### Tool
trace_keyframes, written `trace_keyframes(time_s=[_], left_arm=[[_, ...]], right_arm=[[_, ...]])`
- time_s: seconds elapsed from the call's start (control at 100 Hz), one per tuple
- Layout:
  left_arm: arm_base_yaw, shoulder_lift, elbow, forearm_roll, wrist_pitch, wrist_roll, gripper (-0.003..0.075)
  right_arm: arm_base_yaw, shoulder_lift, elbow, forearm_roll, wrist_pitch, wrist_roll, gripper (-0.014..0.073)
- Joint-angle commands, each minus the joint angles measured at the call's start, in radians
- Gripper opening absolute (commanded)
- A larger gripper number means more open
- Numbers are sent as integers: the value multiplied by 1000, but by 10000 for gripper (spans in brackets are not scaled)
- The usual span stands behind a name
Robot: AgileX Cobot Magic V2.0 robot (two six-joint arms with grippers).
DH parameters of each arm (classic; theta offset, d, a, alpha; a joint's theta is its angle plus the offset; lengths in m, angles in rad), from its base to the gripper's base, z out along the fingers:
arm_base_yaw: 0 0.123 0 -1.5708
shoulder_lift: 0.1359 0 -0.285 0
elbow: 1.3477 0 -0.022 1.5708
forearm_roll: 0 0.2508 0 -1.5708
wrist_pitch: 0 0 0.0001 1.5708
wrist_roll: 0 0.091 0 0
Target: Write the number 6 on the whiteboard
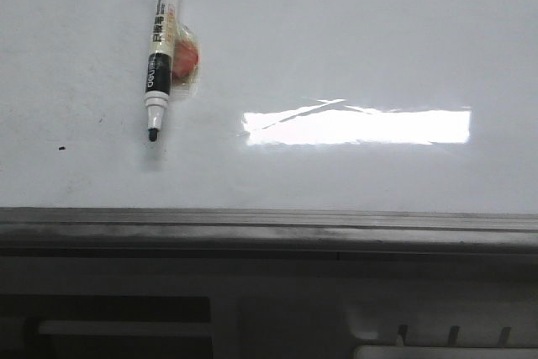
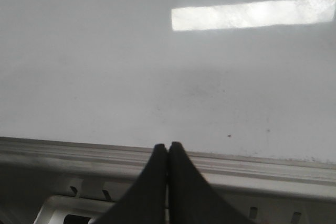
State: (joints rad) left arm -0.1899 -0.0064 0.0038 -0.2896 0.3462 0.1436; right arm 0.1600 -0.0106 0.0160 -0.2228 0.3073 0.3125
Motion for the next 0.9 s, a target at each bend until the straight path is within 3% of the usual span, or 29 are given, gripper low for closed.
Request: trace_keyframes(time_s=[0.0, 0.89], left_arm=[[4, -31, 44, -5, -39, -10, -19], [4, -31, 44, -5, -39, -10, -19]], right_arm=[[-8, -19, 24, -19, -50, 0, -67], [-8, -19, 24, -26, -77, 0, -67]])
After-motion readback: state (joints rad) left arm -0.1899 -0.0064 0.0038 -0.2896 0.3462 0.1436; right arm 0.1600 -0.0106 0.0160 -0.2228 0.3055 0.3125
